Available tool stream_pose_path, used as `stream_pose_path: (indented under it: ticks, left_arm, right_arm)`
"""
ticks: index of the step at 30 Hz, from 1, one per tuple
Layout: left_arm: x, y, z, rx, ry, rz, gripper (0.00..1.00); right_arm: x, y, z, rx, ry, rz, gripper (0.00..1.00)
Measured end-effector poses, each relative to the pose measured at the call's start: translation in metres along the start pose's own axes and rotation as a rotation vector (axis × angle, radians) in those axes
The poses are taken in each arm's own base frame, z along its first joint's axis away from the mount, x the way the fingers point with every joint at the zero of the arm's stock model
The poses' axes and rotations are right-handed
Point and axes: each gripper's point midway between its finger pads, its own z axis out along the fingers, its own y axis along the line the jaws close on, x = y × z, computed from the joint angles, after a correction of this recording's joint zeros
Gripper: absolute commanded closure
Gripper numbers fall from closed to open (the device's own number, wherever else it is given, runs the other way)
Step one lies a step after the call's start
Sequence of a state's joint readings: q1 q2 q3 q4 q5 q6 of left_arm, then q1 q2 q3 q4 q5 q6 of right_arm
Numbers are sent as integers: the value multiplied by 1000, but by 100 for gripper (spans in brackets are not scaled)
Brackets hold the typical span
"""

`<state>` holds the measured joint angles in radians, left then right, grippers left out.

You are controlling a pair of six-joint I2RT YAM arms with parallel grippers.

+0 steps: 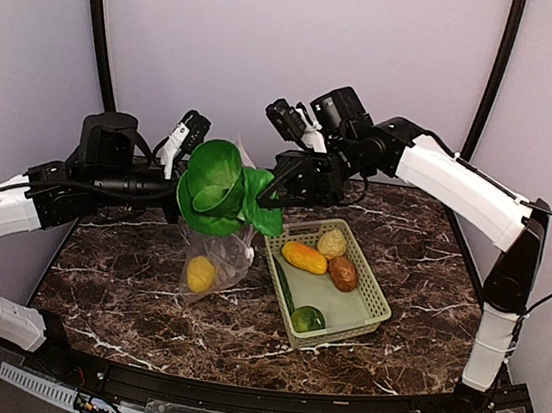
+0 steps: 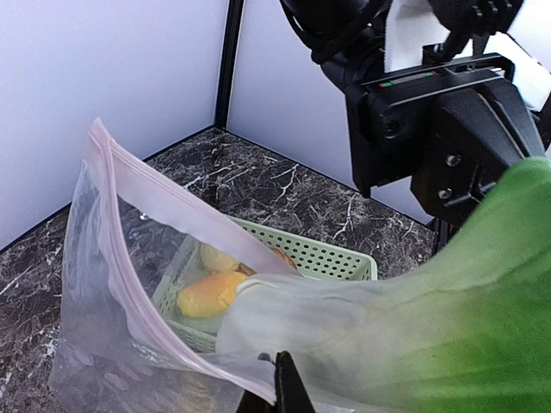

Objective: Place the food in the zip-top bag and seal the zipper
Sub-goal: Place the fake vegetable in the zipper food storage bag.

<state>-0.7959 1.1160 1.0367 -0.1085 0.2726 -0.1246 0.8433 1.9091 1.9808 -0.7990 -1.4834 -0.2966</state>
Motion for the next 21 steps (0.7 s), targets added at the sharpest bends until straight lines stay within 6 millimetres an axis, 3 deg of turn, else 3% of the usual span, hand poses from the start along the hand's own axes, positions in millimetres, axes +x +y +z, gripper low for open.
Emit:
stream_pose_path:
  ticks: [4, 7, 10, 15, 18, 21]
  left_arm:
    - [-9, -6, -18, 3, -33, 43, 99]
    - [-12, -9, -26, 3, -43, 55, 99]
    - [-8, -8, -28, -4, -31, 53, 99]
    - [10, -1, -24, -26, 11, 42, 99]
    - [16, 0, -23, -27, 24, 41, 99]
    - [20, 1, -22, -28, 32, 41, 99]
  right_arm:
    - [-3, -4, 0, -4, -5, -25, 91]
    - [3, -19, -3, -1, -10, -1, 86]
    - [13, -40, -8, 10, -15, 59, 74]
    - [29, -52, -21, 32, -38, 146, 60]
    - [36, -56, -32, 61, -59, 205, 59]
    - [30, -68, -50, 144, -89, 219, 61]
